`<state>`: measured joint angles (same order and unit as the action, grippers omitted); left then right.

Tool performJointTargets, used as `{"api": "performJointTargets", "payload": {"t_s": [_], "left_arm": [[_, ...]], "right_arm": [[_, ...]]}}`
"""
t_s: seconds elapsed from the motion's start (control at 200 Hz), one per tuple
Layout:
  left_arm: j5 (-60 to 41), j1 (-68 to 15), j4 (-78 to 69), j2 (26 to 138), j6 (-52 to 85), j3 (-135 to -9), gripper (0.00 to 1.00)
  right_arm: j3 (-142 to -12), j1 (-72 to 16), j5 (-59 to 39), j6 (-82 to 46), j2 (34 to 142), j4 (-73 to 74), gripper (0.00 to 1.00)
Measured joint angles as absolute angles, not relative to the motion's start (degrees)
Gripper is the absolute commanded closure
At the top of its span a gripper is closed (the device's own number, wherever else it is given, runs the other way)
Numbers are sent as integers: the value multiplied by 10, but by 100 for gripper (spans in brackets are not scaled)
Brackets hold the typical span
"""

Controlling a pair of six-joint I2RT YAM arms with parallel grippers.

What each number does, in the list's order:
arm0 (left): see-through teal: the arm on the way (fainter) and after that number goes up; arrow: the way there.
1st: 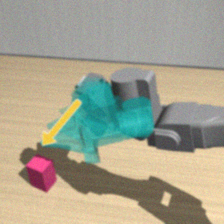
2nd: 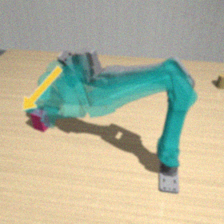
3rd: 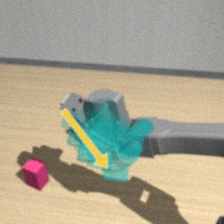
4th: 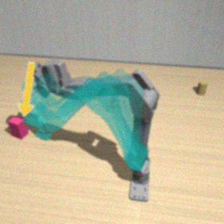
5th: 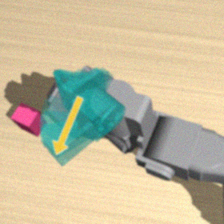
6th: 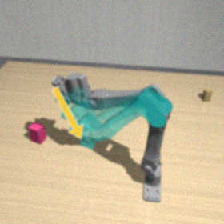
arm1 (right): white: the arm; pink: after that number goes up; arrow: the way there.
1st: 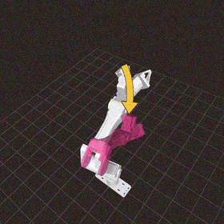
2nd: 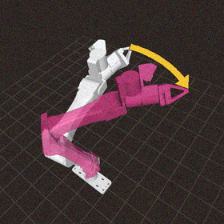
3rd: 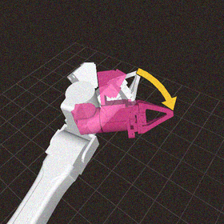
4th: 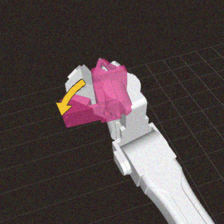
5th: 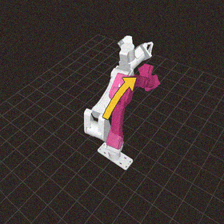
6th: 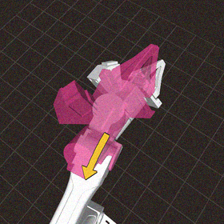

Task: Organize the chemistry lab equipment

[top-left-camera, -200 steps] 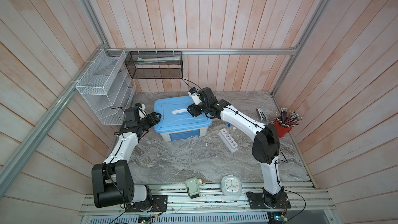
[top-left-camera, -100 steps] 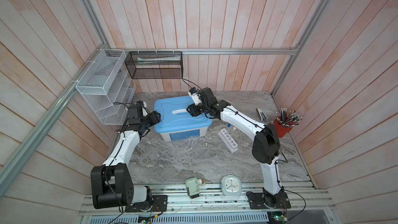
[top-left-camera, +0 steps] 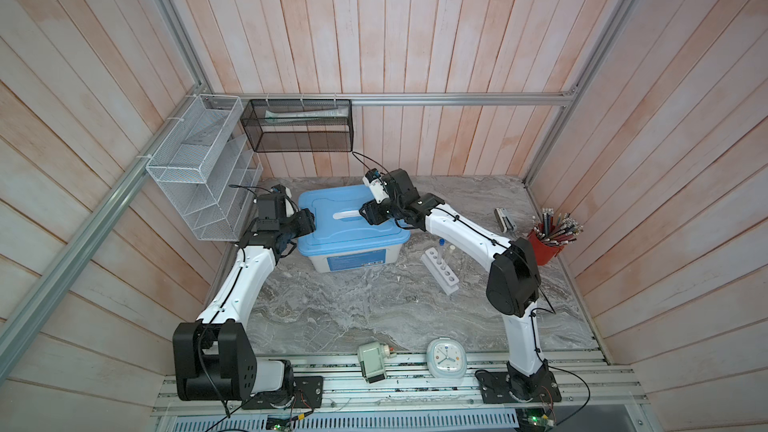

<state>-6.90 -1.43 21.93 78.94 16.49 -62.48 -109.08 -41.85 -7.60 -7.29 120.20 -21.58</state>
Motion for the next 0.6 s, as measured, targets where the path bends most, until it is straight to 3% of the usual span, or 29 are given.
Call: {"api": "performJointTargets", "payload": {"t_s": [0.33, 0.6], "left_arm": [[-50, -30, 238, 788, 149, -636, 19], [-46, -18, 238, 771, 147, -637, 19]], "right_arm": [[-1087, -418, -77, -73, 1202, -209, 39], [-1082, -418, -77, -75, 1201, -203, 39]]}}
